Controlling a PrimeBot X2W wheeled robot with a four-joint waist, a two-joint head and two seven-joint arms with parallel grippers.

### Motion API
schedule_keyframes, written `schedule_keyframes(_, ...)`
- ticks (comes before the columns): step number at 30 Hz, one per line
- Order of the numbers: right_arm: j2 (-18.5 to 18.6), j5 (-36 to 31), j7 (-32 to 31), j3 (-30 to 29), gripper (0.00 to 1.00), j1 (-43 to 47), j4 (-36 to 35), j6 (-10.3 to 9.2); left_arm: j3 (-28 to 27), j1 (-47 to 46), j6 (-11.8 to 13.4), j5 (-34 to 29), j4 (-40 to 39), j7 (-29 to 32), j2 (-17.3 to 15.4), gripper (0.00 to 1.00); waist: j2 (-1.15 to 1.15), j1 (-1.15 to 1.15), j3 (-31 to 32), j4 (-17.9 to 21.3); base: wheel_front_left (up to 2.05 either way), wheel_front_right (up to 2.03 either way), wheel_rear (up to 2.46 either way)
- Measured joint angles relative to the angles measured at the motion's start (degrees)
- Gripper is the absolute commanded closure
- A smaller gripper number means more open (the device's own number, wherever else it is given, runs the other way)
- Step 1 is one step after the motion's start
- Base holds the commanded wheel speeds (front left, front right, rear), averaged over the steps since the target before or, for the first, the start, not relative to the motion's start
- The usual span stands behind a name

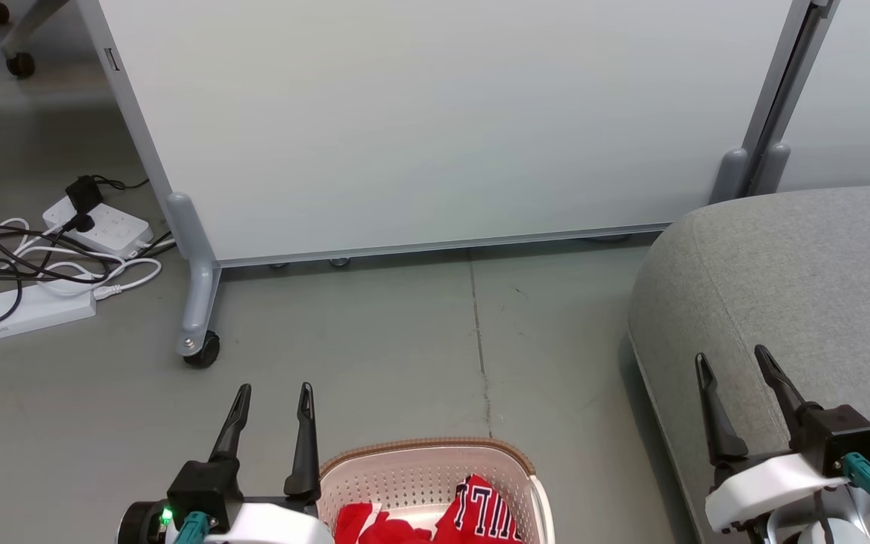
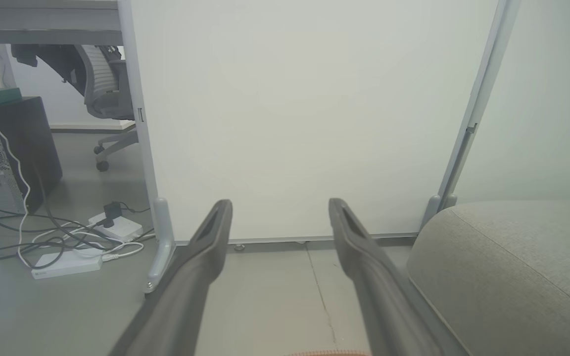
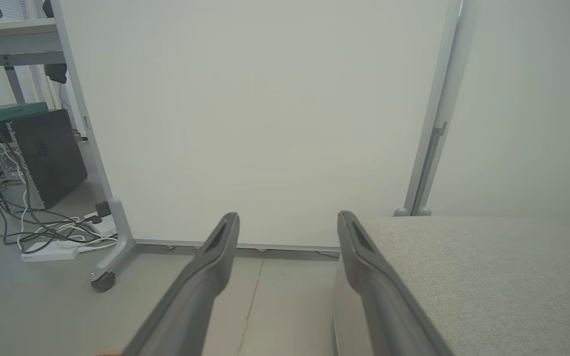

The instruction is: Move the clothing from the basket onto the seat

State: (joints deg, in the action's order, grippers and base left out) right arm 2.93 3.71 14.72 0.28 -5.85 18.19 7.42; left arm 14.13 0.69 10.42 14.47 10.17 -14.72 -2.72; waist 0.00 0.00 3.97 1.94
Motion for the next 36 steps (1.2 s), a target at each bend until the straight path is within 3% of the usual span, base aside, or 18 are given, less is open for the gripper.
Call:
schedule_keyframes(26,-0.3,-0.6,0.1,0.0,0.0,-0.6,0.5,0.0,0.3,0.0,-0.3,-0.9,0.2,-0.3,0.0,0.0,0.0,0.0,-0.8,0.4,0.0,0.0,0.0)
schedule_keyframes(36,-0.3,-1.3,0.2,-1.1,0.0,-1.3,-0.9,0.0,2.4,-0.4,-0.9,0.2,4.0,-0.4,0.0,0.0,0.0,0.0,-5.0,1.5,0.0,0.0,0.0)
